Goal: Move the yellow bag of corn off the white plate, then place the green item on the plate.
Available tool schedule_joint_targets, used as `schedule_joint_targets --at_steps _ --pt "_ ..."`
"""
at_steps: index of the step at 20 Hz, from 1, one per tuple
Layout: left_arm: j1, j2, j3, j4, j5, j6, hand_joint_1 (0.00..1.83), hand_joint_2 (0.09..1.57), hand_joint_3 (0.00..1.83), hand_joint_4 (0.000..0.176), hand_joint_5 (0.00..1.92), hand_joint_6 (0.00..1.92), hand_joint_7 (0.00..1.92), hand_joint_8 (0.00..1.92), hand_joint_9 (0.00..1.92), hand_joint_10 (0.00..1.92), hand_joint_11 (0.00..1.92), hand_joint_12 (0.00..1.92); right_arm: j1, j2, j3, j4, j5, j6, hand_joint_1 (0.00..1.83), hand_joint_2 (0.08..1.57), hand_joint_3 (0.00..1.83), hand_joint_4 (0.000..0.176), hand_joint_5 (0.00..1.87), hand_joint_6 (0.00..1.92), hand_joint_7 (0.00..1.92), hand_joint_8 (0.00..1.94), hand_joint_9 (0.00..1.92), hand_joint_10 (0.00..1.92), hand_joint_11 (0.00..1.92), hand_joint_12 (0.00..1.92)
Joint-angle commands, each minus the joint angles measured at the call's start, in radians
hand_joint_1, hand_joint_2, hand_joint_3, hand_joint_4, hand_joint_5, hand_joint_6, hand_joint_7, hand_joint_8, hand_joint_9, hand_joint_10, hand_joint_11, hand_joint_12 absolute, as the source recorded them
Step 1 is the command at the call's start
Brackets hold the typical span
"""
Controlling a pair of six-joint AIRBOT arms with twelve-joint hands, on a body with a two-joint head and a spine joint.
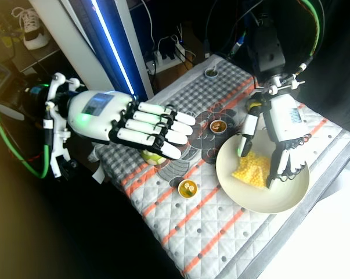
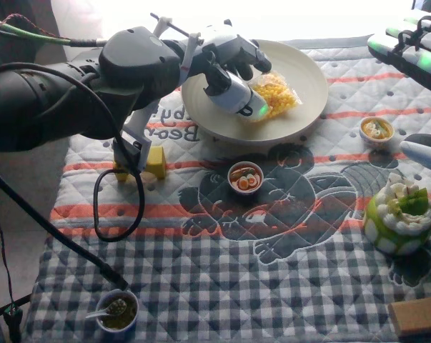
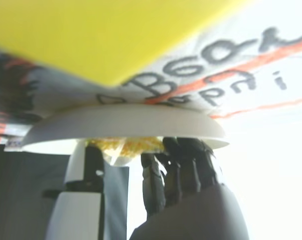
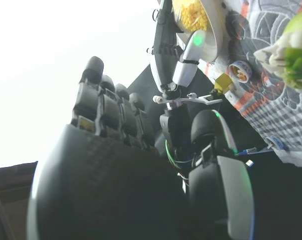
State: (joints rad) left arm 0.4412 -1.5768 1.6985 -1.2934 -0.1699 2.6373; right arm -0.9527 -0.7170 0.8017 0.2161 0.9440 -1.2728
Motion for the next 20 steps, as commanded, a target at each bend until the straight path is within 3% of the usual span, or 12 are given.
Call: schedule_joint_targets --at_steps 1,2,3,4,6,8,10,11,13,14,18,20 --pt "0.024 -0.003 -0.004 -0.015 -0.003 -0.026 1.27 1.18 0.01 0.000 0.70 0.18 0.72 1.24 0.67 1.50 0.60 1.92 0.004 0.000 0.005 -0.004 0.122 0.002 0.43 1.31 0.00 0.000 0.02 0.00 0.03 0.00 0.01 0.00 0.00 0.40" --pt "0.023 0.000 -0.008 -0.009 -0.005 -0.026 1.31 1.19 0.01 0.000 0.75 0.20 0.77 1.33 0.78 1.56 0.72 1.92 0.004 0.000 0.005 -0.003 0.122 0.002 0.42 1.31 0.00 0.000 0.02 0.00 0.01 0.00 0.00 0.00 0.00 0.35" --pt "0.021 0.005 -0.014 -0.002 -0.006 -0.030 1.22 1.26 0.01 0.000 0.65 1.02 0.76 1.57 0.84 1.73 0.85 1.92 0.003 0.000 0.005 -0.001 0.122 0.002 0.39 1.31 0.00 0.004 0.01 0.00 0.01 0.00 0.00 0.00 0.00 0.29" --pt "0.019 0.009 -0.020 0.014 -0.008 -0.043 1.30 1.30 0.01 0.000 0.51 1.27 0.61 1.66 0.75 1.75 0.77 1.92 0.003 0.000 0.005 -0.001 0.122 0.002 0.39 1.31 0.00 0.000 0.01 0.00 0.00 0.00 0.00 0.00 0.00 0.19" --pt "0.015 0.013 -0.029 0.033 -0.009 -0.051 1.32 1.31 0.00 0.000 0.47 1.38 0.59 1.65 0.73 1.72 0.63 1.92 0.002 0.000 0.005 0.001 0.122 0.002 0.38 1.32 0.00 0.000 0.02 0.00 0.00 0.00 0.00 0.00 0.00 0.25" --pt "0.010 0.032 -0.053 0.106 -0.018 -0.115 1.32 1.30 0.00 0.000 0.50 1.33 0.61 1.62 0.73 1.73 0.66 1.92 0.001 0.000 0.005 0.003 0.122 0.002 0.35 1.32 0.00 0.000 0.01 0.00 0.01 0.00 0.00 0.00 0.00 0.30" --pt "-0.003 0.069 -0.101 0.176 -0.039 -0.170 1.33 1.27 0.00 0.000 0.60 1.28 0.67 1.54 0.74 1.67 0.62 1.88 0.001 0.000 0.005 0.004 0.122 0.002 0.37 1.31 0.00 0.000 0.02 0.00 0.01 0.00 0.00 0.00 0.00 0.16" --pt "-0.010 0.090 -0.127 0.245 -0.051 -0.225 1.34 1.26 0.00 0.000 0.68 1.19 0.67 1.57 0.70 1.69 0.64 1.91 0.001 0.000 0.005 0.005 0.122 0.002 0.33 1.31 0.00 0.000 0.01 0.00 0.00 0.00 0.00 0.00 0.00 0.15" --pt "-0.022 0.134 -0.180 0.394 -0.079 -0.355 1.30 1.34 0.02 0.000 0.56 1.38 0.49 1.85 0.54 1.89 0.53 1.92 0.001 0.000 0.005 0.009 0.122 0.002 0.32 1.31 0.00 0.000 0.01 0.00 0.00 0.00 0.00 0.00 0.00 0.22" --pt "-0.024 0.145 -0.194 0.428 -0.086 -0.385 1.30 1.34 0.01 0.000 0.60 1.37 0.50 1.83 0.55 1.86 0.45 1.92 0.001 0.000 0.005 0.010 0.122 0.002 0.33 1.31 0.00 0.001 0.01 0.00 0.00 0.00 0.00 0.00 0.00 0.23" --pt "-0.030 0.183 -0.259 0.509 -0.132 -0.401 1.32 1.27 0.00 0.000 0.70 1.28 0.64 1.56 0.69 1.67 0.49 1.92 0.000 0.000 0.005 0.013 0.122 0.002 0.29 1.31 0.00 0.014 0.00 0.00 0.00 0.00 0.00 0.00 0.00 0.29" --pt "-0.031 0.209 -0.297 0.577 -0.160 -0.443 1.31 1.29 0.00 0.000 0.66 1.37 0.59 1.62 0.63 1.71 0.43 1.92 0.000 0.000 0.005 0.014 0.122 0.002 0.27 1.32 0.00 0.001 0.00 0.00 0.00 0.00 0.00 0.00 0.00 0.33"
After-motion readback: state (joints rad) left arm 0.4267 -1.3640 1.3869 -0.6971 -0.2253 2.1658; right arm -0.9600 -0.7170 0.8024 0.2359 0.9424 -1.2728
